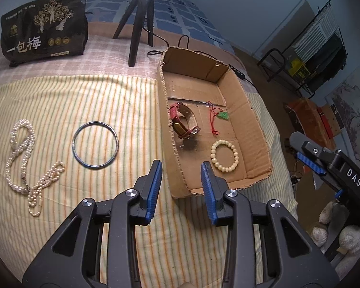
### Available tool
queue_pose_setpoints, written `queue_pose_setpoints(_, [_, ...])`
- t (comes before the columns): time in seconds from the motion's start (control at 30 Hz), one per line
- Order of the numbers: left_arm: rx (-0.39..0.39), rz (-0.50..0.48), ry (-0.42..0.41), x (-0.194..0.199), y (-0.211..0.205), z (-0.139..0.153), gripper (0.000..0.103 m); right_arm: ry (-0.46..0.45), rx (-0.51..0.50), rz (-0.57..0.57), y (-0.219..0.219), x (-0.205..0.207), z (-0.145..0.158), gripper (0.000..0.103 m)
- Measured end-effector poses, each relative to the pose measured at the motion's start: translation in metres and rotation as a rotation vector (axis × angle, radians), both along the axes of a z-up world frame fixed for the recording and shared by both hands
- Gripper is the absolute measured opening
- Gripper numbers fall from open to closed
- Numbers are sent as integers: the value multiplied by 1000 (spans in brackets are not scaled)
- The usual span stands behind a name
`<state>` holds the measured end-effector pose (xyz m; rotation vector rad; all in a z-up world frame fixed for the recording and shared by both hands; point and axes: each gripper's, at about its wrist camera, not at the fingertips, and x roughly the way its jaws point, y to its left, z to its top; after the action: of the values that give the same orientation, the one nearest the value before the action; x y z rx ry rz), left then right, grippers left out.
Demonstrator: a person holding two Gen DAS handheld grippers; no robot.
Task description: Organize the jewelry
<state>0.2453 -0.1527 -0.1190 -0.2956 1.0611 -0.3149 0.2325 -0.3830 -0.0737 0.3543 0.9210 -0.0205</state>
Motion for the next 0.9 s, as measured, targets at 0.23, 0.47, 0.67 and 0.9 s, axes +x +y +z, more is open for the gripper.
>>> queue_pose_setpoints(0.23, [59,4,-24,-7,14,4,38,-37,-32,-18,3,-7,3,85])
queue_pose_setpoints(0.47, [143,27,-56,-14,41,10,55,-79,-119,18,18,-15,7,90])
queue_pose_setpoints(0.67, [214,59,-74,-17,72,13,58,-95,-137,75,38,-21,6,103])
queue_pose_setpoints(0.9, [340,113,-102,-17,115,18,62,-134,-172,162,67,-31,10,103])
